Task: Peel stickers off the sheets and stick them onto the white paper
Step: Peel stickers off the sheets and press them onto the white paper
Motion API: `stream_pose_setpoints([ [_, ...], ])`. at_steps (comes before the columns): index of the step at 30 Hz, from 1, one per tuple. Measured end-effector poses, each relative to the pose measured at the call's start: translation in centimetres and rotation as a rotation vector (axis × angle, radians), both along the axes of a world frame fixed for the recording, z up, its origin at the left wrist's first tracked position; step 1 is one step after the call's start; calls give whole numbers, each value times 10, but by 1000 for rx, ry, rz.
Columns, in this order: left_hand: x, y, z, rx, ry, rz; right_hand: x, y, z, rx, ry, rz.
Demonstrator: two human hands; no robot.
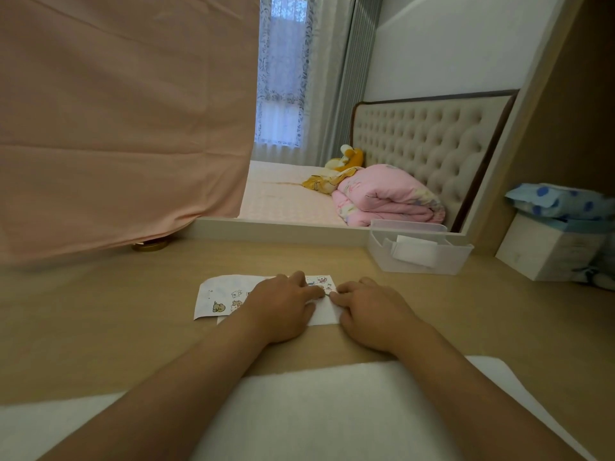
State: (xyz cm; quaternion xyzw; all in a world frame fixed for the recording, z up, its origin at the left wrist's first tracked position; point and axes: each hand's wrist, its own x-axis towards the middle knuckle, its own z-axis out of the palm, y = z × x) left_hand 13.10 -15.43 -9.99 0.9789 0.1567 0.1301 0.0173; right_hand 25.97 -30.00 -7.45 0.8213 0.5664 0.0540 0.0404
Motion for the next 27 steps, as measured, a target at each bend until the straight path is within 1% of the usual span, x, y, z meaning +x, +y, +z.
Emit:
stream_pose_setpoints([
  [4,3,-1,-1,51,41,2,0,4,1,23,14,-18],
  [8,3,1,1,0,-5,-4,5,1,1,60,37,-34],
  [12,5,2,1,5,-52,-16,7,0,-4,124,-22,6],
  [15,4,1,1,-23,-79,-3,-1,4,-10,83,77,66],
  [17,2,1,1,-45,-99,8,-2,4,-10,58,108,61],
  [21,2,1,-1,-39,-115,41,6,1,-9,46,59,9],
  [24,3,3,-2,-34,-112,34,7,1,-9,90,24,-37],
  [27,4,4,0,-105,-112,33,5,1,-6,115,33,-31],
])
